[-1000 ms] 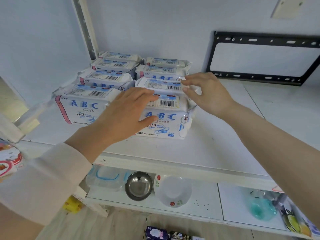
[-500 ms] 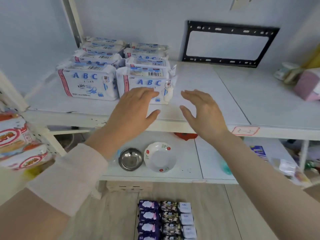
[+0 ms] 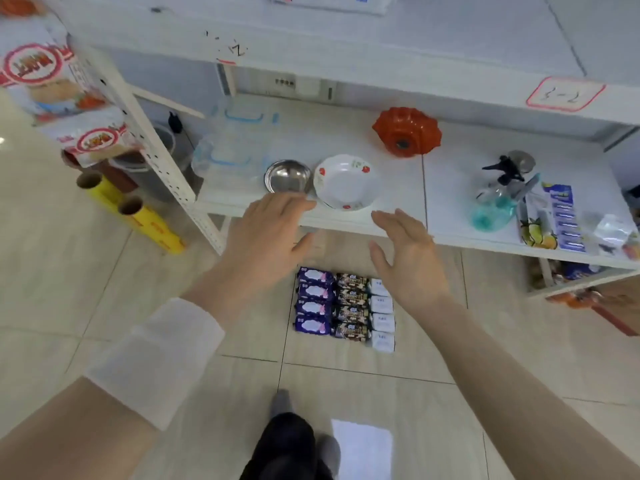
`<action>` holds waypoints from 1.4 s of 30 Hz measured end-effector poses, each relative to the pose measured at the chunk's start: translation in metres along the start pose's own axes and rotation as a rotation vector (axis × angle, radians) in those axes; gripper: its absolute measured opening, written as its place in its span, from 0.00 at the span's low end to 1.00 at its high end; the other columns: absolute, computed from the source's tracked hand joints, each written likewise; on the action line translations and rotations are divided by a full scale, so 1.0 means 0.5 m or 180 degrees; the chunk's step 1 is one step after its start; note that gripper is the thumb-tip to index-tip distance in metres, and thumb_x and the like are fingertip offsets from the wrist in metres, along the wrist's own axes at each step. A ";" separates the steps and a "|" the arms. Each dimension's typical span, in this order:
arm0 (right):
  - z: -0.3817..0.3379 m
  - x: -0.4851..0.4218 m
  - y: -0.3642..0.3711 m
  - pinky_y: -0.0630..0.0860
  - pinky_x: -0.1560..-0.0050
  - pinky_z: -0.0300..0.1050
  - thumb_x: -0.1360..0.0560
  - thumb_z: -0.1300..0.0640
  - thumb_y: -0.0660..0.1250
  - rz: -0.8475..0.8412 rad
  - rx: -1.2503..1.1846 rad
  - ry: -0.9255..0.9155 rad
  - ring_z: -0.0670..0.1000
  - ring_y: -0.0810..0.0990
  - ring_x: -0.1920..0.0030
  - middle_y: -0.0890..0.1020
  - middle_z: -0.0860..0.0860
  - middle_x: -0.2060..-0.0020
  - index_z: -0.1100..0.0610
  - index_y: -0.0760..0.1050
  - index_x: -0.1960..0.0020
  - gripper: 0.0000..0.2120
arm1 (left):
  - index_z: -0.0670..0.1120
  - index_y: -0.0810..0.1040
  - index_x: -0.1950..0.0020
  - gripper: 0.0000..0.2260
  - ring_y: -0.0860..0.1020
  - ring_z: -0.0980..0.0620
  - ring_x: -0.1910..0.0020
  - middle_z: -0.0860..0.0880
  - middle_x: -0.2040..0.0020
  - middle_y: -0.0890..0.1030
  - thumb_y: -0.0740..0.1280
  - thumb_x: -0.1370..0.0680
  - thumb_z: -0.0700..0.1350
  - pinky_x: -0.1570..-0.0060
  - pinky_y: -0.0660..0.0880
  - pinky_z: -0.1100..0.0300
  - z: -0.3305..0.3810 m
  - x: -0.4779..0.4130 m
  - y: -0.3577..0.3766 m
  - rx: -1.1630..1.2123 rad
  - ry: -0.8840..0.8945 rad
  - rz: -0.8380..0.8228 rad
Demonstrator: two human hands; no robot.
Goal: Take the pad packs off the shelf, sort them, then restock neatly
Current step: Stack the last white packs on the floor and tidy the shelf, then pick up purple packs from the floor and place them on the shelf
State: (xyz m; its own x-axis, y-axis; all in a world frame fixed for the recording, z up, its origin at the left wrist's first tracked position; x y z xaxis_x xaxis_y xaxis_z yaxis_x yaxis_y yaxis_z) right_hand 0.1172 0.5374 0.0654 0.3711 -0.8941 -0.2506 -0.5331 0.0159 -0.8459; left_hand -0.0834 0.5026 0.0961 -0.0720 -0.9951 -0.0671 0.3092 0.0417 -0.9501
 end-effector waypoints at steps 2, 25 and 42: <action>0.018 0.052 0.046 0.73 0.41 0.58 0.29 0.59 0.64 -0.0097 -0.0033 0.0004 0.63 0.75 0.38 0.79 0.60 0.44 0.63 0.76 0.41 0.18 | 0.43 0.70 0.33 0.20 0.68 0.44 0.34 0.44 0.34 0.72 0.64 0.24 0.46 0.35 0.62 0.50 -0.001 0.048 0.058 0.0033 -0.0124 -0.0190; 0.255 0.241 0.479 0.61 0.34 0.42 0.22 0.53 0.60 -0.2215 -0.0047 0.1340 0.48 0.63 0.31 0.68 0.48 0.31 0.52 0.65 0.29 0.21 | 0.48 0.64 0.29 0.22 0.65 0.51 0.32 0.50 0.31 0.67 0.63 0.22 0.49 0.33 0.60 0.58 -0.177 0.228 0.639 0.0992 -0.0986 -0.1771; 0.711 0.190 1.185 0.63 0.35 0.46 0.25 0.52 0.66 -0.2148 0.0157 -0.0295 0.56 0.69 0.36 0.75 0.54 0.39 0.57 0.72 0.34 0.21 | 0.46 0.72 0.35 0.33 0.71 0.48 0.36 0.48 0.35 0.74 0.68 0.36 0.61 0.36 0.62 0.53 -0.472 0.123 1.425 0.1179 -0.0372 -0.0808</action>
State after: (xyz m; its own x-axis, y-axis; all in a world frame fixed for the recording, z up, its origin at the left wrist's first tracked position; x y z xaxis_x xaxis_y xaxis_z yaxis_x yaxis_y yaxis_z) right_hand 0.1068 0.6208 -0.6268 0.6747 -0.6735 0.3020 -0.1276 -0.5094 -0.8510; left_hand -0.0911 0.4921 -0.6570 -0.0884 -0.9740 0.2084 0.6152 -0.2180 -0.7577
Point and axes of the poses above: each hand's wrist, its own x-axis away from the middle knuckle, its own y-axis out of the palm, z = x × y, the point moved 1 cm from there along -x, towards the middle knuckle
